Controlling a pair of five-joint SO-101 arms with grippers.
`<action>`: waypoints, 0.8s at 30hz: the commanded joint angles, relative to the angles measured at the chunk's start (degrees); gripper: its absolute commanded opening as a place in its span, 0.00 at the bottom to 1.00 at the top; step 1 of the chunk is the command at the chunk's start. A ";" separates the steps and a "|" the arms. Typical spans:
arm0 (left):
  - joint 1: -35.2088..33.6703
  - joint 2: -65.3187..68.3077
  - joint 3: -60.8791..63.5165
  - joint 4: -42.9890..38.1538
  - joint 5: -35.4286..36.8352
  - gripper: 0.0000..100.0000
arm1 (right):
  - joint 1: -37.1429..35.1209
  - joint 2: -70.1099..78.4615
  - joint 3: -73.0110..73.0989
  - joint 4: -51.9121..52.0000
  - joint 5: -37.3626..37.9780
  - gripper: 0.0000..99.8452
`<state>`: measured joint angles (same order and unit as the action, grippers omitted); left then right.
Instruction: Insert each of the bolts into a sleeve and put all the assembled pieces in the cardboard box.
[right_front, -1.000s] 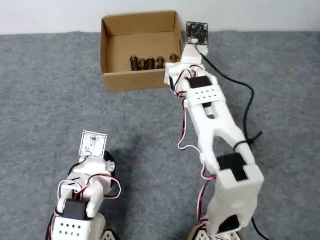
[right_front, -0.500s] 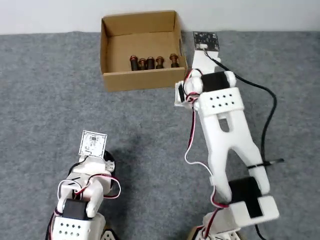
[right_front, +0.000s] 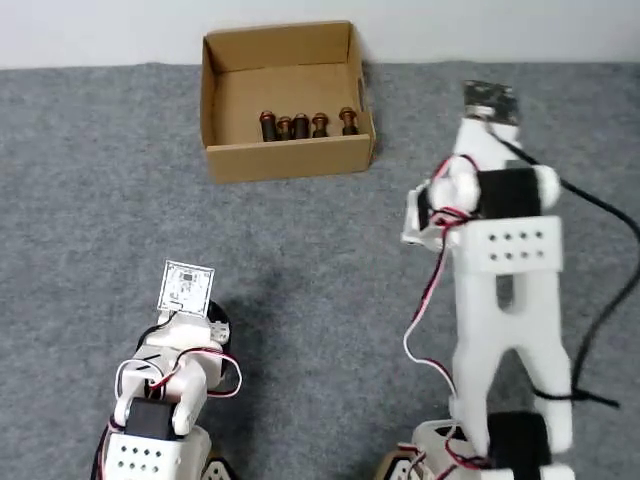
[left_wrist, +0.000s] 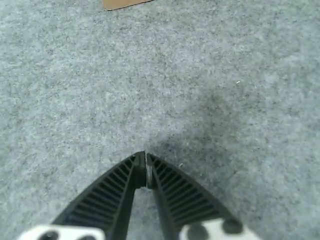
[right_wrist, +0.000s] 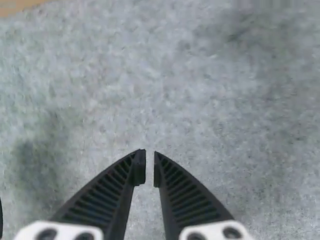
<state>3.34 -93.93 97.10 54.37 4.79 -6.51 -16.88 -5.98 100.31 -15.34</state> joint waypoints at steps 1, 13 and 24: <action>-0.18 -0.53 -0.31 0.18 -0.18 0.01 | 2.77 -6.02 1.85 2.15 -0.26 0.01; -0.18 -0.53 -0.31 0.18 -0.18 0.01 | 3.30 -34.68 33.05 -1.89 -0.26 0.01; -0.18 -0.53 -0.31 0.18 -0.18 0.01 | 3.30 -68.00 72.18 -22.29 -0.18 0.01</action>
<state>3.34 -93.93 97.10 54.37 4.79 -3.96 -75.34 59.16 82.55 -15.34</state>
